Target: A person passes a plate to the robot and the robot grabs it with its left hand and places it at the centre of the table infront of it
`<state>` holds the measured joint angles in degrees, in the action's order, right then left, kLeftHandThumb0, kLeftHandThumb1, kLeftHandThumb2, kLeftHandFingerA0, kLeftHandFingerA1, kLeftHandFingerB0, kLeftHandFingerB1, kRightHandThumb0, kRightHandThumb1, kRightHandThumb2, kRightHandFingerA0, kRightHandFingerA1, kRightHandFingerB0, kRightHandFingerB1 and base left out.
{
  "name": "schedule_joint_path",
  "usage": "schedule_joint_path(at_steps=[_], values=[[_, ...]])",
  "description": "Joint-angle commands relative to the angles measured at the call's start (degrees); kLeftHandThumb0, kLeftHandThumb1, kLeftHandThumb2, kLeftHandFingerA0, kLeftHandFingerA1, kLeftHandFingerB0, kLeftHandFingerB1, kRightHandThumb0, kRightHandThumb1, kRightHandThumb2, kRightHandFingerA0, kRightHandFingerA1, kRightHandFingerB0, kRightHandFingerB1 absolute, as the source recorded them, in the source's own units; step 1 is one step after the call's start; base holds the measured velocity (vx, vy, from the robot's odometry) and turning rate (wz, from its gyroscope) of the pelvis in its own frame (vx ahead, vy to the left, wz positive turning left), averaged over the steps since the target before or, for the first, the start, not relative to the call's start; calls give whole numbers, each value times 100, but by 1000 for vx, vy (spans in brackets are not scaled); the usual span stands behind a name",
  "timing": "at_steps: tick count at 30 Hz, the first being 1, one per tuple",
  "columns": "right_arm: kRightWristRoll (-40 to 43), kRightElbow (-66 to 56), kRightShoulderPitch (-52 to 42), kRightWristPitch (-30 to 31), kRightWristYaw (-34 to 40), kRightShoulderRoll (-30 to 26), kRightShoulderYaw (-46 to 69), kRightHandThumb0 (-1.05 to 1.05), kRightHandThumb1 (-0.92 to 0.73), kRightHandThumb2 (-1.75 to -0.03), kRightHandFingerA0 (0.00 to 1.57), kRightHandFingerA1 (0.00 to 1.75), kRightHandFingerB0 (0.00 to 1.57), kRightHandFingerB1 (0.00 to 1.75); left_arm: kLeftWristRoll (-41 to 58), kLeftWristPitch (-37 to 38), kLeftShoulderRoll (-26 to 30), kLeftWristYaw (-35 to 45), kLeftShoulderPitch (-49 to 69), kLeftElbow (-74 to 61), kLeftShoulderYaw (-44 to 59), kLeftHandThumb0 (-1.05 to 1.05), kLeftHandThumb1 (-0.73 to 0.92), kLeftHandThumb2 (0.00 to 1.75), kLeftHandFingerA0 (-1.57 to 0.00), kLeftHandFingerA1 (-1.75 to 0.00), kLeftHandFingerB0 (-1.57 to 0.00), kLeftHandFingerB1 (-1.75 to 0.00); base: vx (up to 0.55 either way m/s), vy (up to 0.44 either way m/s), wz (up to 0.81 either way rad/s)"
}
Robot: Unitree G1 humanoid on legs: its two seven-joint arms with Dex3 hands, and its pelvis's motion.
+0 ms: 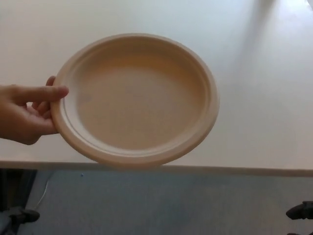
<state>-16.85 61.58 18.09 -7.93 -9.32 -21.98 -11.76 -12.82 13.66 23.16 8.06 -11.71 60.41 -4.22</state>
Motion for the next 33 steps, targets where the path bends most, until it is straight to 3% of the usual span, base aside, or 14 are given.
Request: schedule_joint_path(at_steps=[1,2,3,5,9,10,18,19,20,21,22,25,33], values=[[-77,183,-4,-251,-69,-113,-56,-51,-61,-57,62,68,38,47,29,430,77,52,33,139,3,-48,57,57,-44,-40,-29,-30,0,0,0],[-78,200,1,-264,-68,-112,-58,-51,-61,-57,62,68,38,47,28,452,76,49,33,157,5,-48,57,57,-44,-40,-29,-30,0,0,0],[-74,211,-1,-296,-67,-115,-54,-51,-62,-57,57,67,37,48,23,488,67,-3,50,119,7,-60,46,74,-29,-45,-18,-38,0,0,0],[-64,243,-3,-369,-64,-118,-41,-52,-62,-57,57,68,35,49,-6,639,54,-123,97,40,0,-63,46,73,-22,-42,-17,-37,0,0,0],[-72,304,9,-426,-45,-113,-24,-53,-62,-58,59,67,33,46,-69,1050,28,-311,281,-223,-37,-65,45,75,-25,-44,-16,-38,0,0,0],[-76,312,15,-426,-49,-112,-25,-55,-47,-89,57,72,27,55,-127,1117,38,-367,318,-287,-77,-65,46,75,-24,-44,-16,-38,0,0,0],[-115,346,-93,-502,-18,-135,-53,-54,-46,-88,58,72,27,55,-431,1911,71,-855,872,-1002,-291,-63,45,75,-27,-45,-19,-38,0,0,0],[-130,391,-112,-512,7,-133,-62,-55,-46,-88,59,73,28,55,-347,1782,63,-737,1101,-1459,-273,-61,54,57,-29,-33,-23,-29,0,0,0],[-125,399,-134,-526,0,-129,-60,-53,-62,-58,63,70,32,46,-485,2007,104,-917,1300,-1797,-292,-67,47,76,-27,-44,-21,-39,0,0,0],[-120,402,-149,-534,-6,-127,-57,-53,-62,-58,63,70,32,46,-597,2184,133,-1057,1431,-2014,-305,-67,47,76,-27,-44,-21,-39,0,0,0],[-105,392,-189,-542,-28,-127,-48,-56,-46,-87,60,74,27,55,-749,2509,150,-1268,1709,-2471,-294,-66,46,75,-31,-45,-24,-39,0,0,0],[-102,335,-280,-511,-41,-122,-53,-55,-47,-86,59,73,27,55,-1000,2806,84,-1576,2353,-3569,-181,-67,45,76,-35,-45,-26,-41,0,0,0],[-215,292,-468,-497,-36,-127,-189,-56,-48,-86,56,69,26,53,-1072,3114,-88,-1458,3795,-5875,58,-62,44,74,-36,-46,-27,-41,0,0,0]])
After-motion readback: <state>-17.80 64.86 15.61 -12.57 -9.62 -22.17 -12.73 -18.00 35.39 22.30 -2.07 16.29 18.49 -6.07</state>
